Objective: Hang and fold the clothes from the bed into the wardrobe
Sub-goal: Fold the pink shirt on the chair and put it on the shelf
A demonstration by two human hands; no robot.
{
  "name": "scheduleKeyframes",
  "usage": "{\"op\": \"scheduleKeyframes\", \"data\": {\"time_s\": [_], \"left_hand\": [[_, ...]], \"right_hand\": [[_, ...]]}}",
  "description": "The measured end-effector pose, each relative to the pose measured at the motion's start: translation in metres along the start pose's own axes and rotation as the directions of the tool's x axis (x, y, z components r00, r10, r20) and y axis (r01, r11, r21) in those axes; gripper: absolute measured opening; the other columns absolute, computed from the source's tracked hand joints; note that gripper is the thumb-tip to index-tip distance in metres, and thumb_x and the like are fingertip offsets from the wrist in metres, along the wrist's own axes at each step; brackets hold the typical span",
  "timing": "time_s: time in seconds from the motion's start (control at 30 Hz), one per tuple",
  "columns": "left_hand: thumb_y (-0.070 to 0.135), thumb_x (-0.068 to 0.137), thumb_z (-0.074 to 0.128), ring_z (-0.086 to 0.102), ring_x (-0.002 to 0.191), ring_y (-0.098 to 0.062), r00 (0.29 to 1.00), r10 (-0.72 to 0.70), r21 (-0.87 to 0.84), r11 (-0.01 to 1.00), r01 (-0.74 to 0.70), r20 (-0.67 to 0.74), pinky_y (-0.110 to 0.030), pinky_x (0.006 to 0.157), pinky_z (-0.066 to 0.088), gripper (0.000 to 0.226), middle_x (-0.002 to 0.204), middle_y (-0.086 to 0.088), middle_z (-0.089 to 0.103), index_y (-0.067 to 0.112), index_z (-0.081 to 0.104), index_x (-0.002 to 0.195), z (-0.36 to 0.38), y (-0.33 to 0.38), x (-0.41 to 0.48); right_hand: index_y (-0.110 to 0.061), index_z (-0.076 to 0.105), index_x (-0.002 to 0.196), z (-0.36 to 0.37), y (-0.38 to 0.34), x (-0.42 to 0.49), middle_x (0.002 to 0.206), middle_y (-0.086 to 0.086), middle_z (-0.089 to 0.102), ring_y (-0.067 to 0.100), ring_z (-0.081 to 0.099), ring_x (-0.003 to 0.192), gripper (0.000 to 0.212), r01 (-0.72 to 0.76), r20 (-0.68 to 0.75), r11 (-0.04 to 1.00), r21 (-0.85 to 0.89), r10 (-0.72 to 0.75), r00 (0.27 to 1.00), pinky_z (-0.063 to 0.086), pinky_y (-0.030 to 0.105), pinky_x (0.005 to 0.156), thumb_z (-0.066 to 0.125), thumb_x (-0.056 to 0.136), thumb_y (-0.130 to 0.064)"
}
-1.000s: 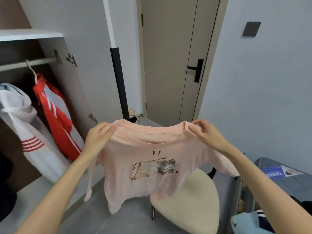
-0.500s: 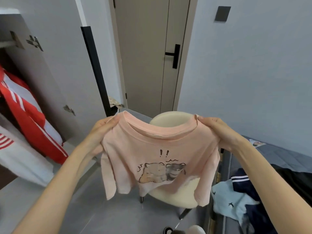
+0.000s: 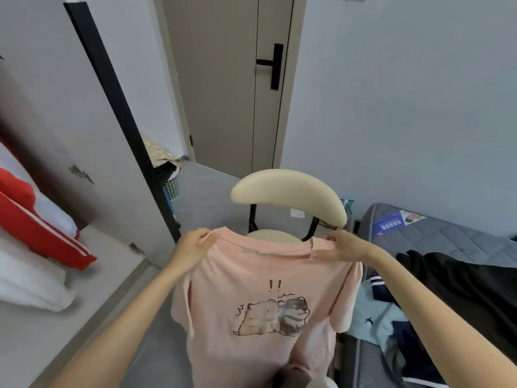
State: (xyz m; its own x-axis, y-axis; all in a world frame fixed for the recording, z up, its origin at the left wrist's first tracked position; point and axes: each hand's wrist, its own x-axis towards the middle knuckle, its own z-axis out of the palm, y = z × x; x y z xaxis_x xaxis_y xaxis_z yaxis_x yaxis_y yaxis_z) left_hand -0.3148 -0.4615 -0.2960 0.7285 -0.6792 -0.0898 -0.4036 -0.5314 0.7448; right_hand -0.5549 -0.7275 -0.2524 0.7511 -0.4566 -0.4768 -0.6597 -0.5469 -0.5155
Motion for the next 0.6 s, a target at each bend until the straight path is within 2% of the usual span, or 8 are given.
{"op": "scheduleKeyframes", "data": {"time_s": [0.1,0.2,0.3,0.37,0.47,0.53,0.6], "left_hand": [[0.033,0.100,0.046,0.061,0.087,-0.023,0.999,-0.025,0.116,0.993,0.021,0.039,-0.037,0.078,0.047,0.021,0.086,0.000,0.065,0.021,0.060,0.089,0.019,-0.011,0.019],[0.032,0.101,0.042,0.061,0.094,-0.027,0.998,-0.059,0.215,0.975,0.050,0.036,-0.042,0.083,0.049,0.025,0.097,-0.006,0.066,0.017,0.062,0.099,0.040,-0.018,0.044],[0.027,0.102,0.040,0.058,0.096,-0.030,0.994,-0.108,0.300,0.948,0.108,-0.017,-0.042,0.086,0.048,0.026,0.108,-0.010,0.054,0.014,0.062,0.105,0.064,-0.018,0.076],[0.025,0.101,0.041,0.057,0.092,-0.029,0.986,-0.153,0.303,0.939,0.166,-0.068,-0.039,0.084,0.049,0.026,0.109,-0.009,0.047,0.013,0.064,0.105,0.080,-0.017,0.098],[0.025,0.101,0.043,0.057,0.092,-0.031,0.968,-0.221,0.269,0.931,0.246,-0.121,-0.039,0.082,0.048,0.028,0.104,-0.012,0.052,0.010,0.066,0.104,0.107,-0.023,0.131],[0.027,0.102,0.039,0.059,0.095,-0.032,0.951,-0.283,0.221,0.926,0.305,-0.125,-0.041,0.084,0.049,0.030,0.103,-0.013,0.063,0.009,0.063,0.108,0.123,-0.029,0.153],[0.028,0.103,0.036,0.062,0.088,-0.029,0.928,-0.341,0.131,0.924,0.360,-0.146,-0.042,0.081,0.050,0.030,0.096,-0.010,0.067,0.008,0.059,0.106,0.139,-0.035,0.174]], "right_hand": [[-0.033,0.043,0.075,0.002,0.015,0.029,0.077,-0.016,0.048,0.013,0.048,0.081,0.034,-0.016,0.046,0.992,-0.125,0.021,0.999,0.033,0.017,0.059,0.075,0.080,-0.043],[-0.021,0.044,0.070,0.004,0.029,0.070,0.076,-0.003,0.050,0.022,0.050,0.083,0.026,-0.087,0.042,0.979,-0.185,0.097,0.994,0.032,0.022,0.055,0.063,0.088,-0.022],[-0.006,0.054,0.086,0.003,0.041,0.109,0.092,0.011,0.059,0.028,0.054,0.087,0.013,-0.101,0.038,0.963,-0.251,0.114,0.993,0.036,0.032,0.067,0.051,0.094,-0.016],[-0.002,0.058,0.100,0.002,0.054,0.136,0.104,0.017,0.064,0.032,0.059,0.095,0.018,-0.088,0.007,0.961,-0.261,0.093,0.996,0.041,0.035,0.073,0.047,0.096,-0.015],[-0.008,0.058,0.104,0.000,0.070,0.176,0.103,0.013,0.065,0.031,0.062,0.095,0.019,-0.102,-0.081,0.957,-0.271,0.083,0.993,0.048,0.036,0.071,0.042,0.099,-0.018],[-0.014,0.057,0.098,0.000,0.078,0.204,0.099,0.010,0.065,0.029,0.061,0.089,0.018,-0.089,-0.154,0.951,-0.297,0.045,0.987,0.042,0.031,0.061,0.039,0.099,-0.018],[-0.016,0.050,0.088,0.003,0.082,0.233,0.096,0.010,0.064,0.027,0.058,0.085,0.016,-0.065,-0.193,0.943,-0.325,0.001,0.981,0.038,0.029,0.059,0.038,0.098,-0.016]]}}
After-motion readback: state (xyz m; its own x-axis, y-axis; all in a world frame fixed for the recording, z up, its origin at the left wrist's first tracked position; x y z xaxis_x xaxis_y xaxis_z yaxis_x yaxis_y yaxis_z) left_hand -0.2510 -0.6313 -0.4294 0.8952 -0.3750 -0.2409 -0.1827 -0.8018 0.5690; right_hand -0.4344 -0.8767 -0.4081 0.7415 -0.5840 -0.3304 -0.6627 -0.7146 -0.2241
